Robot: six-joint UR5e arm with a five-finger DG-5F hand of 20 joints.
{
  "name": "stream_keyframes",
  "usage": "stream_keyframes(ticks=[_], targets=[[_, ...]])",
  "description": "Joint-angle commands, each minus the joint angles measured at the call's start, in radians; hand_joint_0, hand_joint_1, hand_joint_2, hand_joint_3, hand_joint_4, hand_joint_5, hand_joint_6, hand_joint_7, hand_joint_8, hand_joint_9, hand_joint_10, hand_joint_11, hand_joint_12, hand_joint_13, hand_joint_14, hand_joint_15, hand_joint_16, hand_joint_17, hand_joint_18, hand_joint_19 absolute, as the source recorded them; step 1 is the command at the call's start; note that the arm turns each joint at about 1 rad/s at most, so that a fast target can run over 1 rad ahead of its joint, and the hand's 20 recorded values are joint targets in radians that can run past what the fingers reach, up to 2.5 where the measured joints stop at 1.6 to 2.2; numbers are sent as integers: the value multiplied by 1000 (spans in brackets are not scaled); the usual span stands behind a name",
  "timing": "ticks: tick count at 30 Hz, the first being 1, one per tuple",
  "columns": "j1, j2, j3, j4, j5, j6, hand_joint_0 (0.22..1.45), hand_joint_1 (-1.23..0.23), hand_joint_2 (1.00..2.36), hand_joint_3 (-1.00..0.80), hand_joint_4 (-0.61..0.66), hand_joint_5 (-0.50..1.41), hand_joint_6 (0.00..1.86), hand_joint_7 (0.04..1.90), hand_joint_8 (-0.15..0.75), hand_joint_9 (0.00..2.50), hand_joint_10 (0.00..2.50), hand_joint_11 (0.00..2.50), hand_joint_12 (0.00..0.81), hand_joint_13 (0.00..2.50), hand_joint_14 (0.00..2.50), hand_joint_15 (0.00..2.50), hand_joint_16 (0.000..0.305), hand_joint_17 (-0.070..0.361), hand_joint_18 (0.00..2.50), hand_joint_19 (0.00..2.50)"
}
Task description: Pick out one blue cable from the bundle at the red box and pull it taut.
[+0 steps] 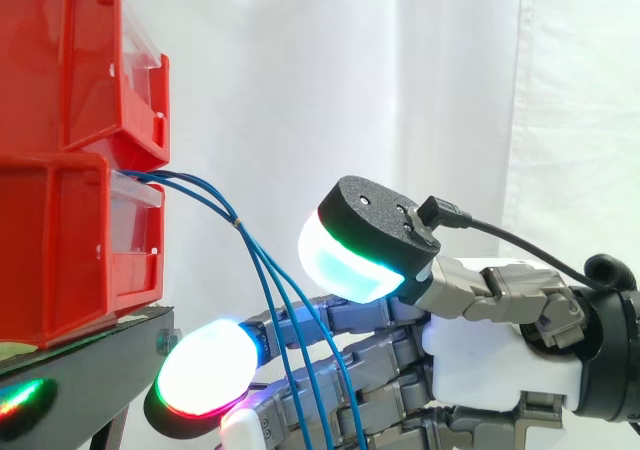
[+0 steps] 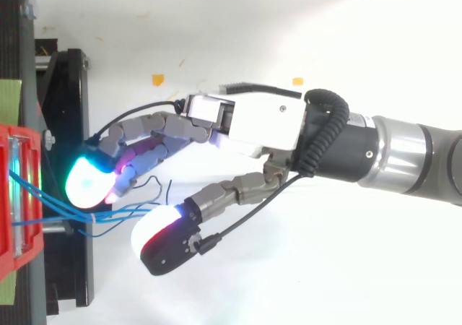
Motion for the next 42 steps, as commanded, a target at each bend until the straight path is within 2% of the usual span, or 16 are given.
stream_keyframes(ticks=[1,19,24,29,42], targets=[[5,-1,7,-3,-4,16,530,-658,1000,-500,188,-147,503,819,276,794,15,379,303,580,11,278,45,101,498,567],[11,-1,7,-7,-10,65,548,-655,1001,-482,187,-133,503,899,274,814,18,415,300,614,13,318,44,100,528,605],[15,-1,27,-14,-14,79,571,-661,1004,-446,180,-129,504,936,268,819,17,423,296,615,13,313,44,98,529,618],[15,-3,31,-37,-20,93,578,-656,1006,-434,168,-123,503,981,269,818,17,427,296,620,15,329,44,98,531,627],[11,-3,44,-43,-27,116,589,-596,1008,-418,155,-110,503,1043,271,855,19,463,302,662,15,349,44,98,556,645]])
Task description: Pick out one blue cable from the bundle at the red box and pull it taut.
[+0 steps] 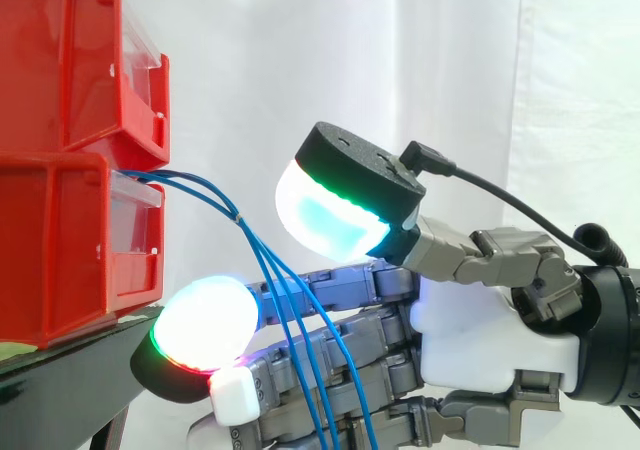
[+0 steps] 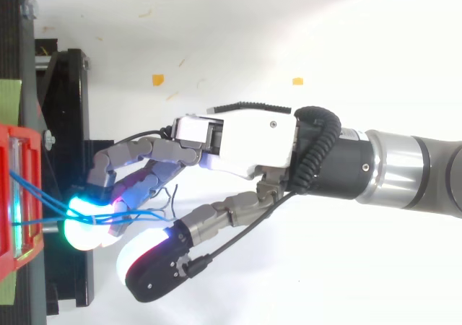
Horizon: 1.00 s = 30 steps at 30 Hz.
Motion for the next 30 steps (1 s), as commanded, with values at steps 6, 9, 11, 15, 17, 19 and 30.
stream_keyframes(ticks=[6,9,11,15,17,19,30], targets=[[-6,-1,20,-21,-24,7,590,-594,1007,-416,148,-101,503,1082,268,868,21,479,302,670,15,355,44,99,568,653],[-6,0,28,-43,-32,21,591,-595,1007,-419,148,-100,503,1096,273,881,19,483,302,672,15,360,44,99,571,654],[-6,0,39,-70,-38,39,592,-598,1007,-419,144,-97,503,1107,271,875,21,486,303,675,15,365,44,99,572,652],[-8,0,48,-83,-41,56,593,-599,1007,-417,127,-95,503,1130,270,879,20,490,301,683,15,370,44,99,579,662],[-9,-1,48,-87,-41,56,593,-600,1008,-414,128,-94,503,1138,273,884,20,501,301,683,15,371,44,99,585,662],[-9,-1,48,-87,-41,56,594,-601,1008,-410,128,-93,503,1141,272,882,22,493,301,683,15,374,44,99,585,663],[-14,-1,49,-87,-46,56,614,-594,1012,-363,123,-90,503,1167,272,887,20,507,302,690,16,379,44,98,585,672]])
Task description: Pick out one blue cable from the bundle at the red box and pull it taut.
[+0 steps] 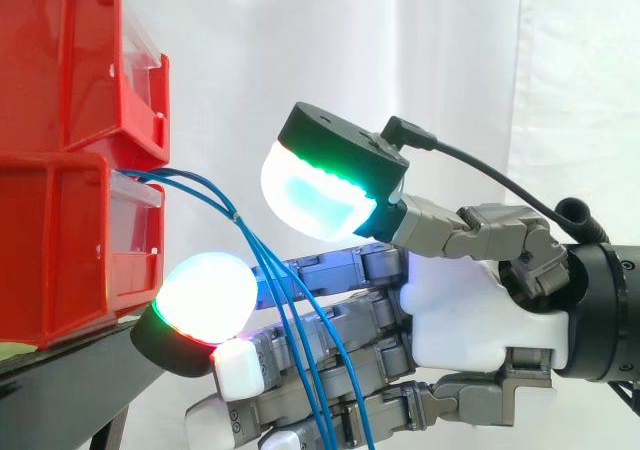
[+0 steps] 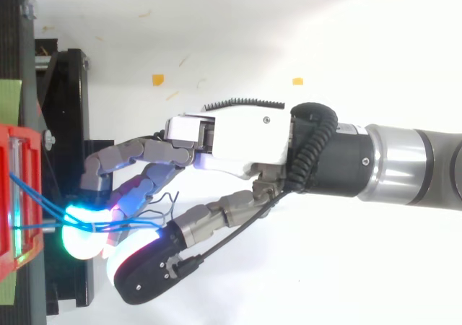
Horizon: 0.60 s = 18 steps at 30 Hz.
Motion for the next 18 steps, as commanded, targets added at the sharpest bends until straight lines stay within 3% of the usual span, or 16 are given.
stream_keyframes(ticks=[1,18], targets=[[-3,1,0,-2,-3,0,616,-597,1013,-343,115,-89,503,1166,271,888,20,497,301,692,17,381,44,98,585,671],[-16,1,17,-6,-26,12,621,-615,1014,-329,104,-83,502,1223,272,883,21,511,302,694,16,380,44,99,586,681]])
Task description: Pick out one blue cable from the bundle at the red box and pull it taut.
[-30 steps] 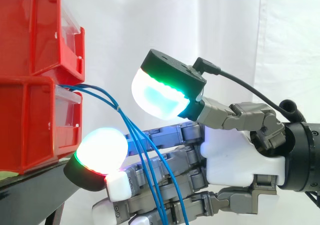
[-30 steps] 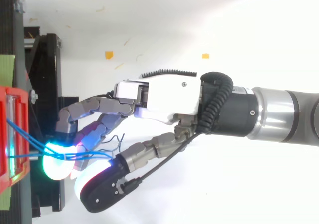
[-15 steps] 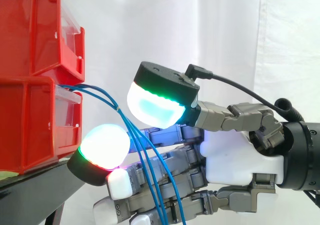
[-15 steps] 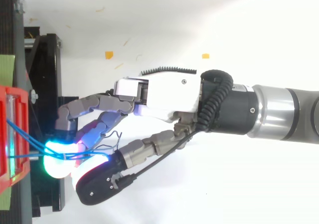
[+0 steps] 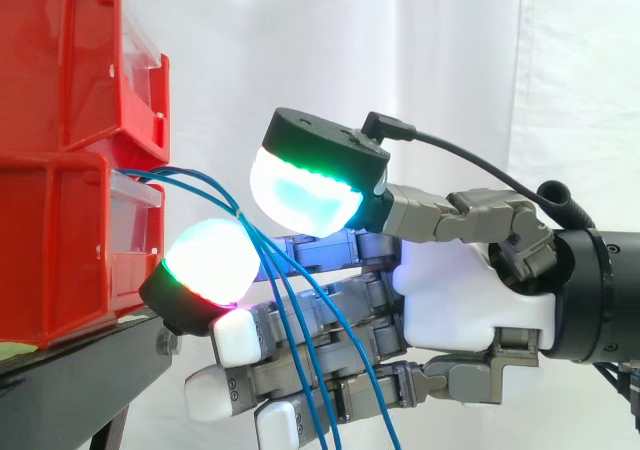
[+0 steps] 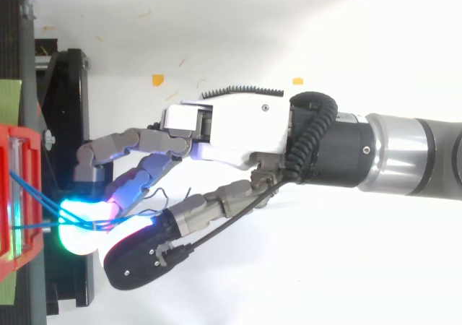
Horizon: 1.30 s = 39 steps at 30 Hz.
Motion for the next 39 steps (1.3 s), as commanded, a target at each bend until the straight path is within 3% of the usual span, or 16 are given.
stream_keyframes(ticks=[1,7,9,22,30,39], targets=[[-2,0,0,-1,-5,1,620,-616,1014,-325,97,-82,502,1230,270,882,21,512,304,693,16,381,44,98,586,682],[-6,0,10,-2,-13,1,627,-625,1015,-311,76,-88,524,1278,280,873,22,565,310,694,16,385,44,100,593,680],[-6,0,10,-2,-13,1,628,-637,1014,-316,97,-114,600,1120,278,855,24,584,312,696,16,400,45,101,597,688],[-6,0,10,-4,-13,-1,581,-657,1005,-442,126,-146,811,796,287,904,26,643,319,716,16,412,46,104,611,685],[-7,-1,8,-7,-13,1,587,-618,1020,-200,111,-146,928,761,301,935,28,694,320,718,17,431,47,105,620,697],[-7,0,10,-7,-13,-1,608,-669,1021,-157,46,-144,952,746,311,964,28,736,324,736,19,434,48,107,650,693]])
